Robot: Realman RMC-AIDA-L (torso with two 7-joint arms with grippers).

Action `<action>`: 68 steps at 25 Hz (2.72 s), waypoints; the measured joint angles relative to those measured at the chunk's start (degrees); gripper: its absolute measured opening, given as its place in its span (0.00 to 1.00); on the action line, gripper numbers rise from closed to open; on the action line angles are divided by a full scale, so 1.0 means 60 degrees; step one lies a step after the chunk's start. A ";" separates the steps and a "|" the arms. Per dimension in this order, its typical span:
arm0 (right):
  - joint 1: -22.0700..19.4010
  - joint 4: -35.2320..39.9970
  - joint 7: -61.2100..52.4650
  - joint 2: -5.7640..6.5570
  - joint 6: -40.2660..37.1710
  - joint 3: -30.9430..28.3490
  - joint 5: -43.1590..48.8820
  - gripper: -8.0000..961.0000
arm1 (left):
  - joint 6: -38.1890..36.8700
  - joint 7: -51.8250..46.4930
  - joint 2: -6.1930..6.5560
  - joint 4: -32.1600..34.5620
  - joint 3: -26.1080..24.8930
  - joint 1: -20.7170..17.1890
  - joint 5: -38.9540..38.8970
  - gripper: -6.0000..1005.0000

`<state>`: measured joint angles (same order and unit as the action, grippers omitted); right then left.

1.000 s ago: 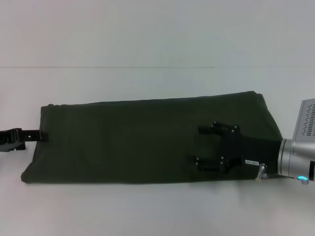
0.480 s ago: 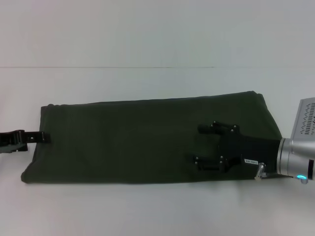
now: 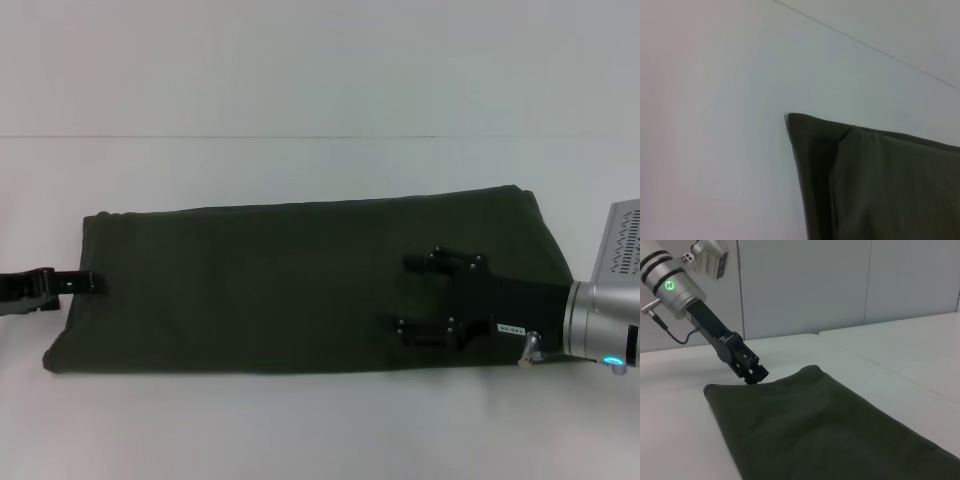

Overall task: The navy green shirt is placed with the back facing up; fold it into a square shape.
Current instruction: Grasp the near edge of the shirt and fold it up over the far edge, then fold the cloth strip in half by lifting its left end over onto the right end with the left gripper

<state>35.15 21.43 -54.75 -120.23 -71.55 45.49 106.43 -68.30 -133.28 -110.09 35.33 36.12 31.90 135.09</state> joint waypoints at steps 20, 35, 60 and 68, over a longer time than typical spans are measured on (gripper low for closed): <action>-0.0007 -0.0012 -0.0015 0.0000 0.0001 0.0020 0.0000 0.94 | 0.0237 0.0094 -0.0084 -0.0117 0.0147 -0.0001 0.0014 0.85; 0.0009 -0.0064 -0.0016 0.0000 0.0018 0.0036 0.0000 0.94 | 0.0269 0.0094 -0.0160 -0.0116 0.0220 0.0035 0.0012 0.81; 0.0044 -0.0114 -0.0016 0.0000 0.0105 0.0036 0.0000 0.94 | 0.0248 0.0019 -0.0658 -0.0147 0.0235 0.0438 -0.0014 0.76; 0.0054 -0.0114 -0.0016 0.0000 0.0105 0.0029 0.0000 0.94 | 0.0298 0.0006 -0.0676 -0.0205 0.0213 0.0519 0.0002 0.74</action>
<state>35.48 20.75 -54.85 -120.23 -70.92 45.66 106.44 -66.51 -133.24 -114.14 34.09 37.40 35.02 135.10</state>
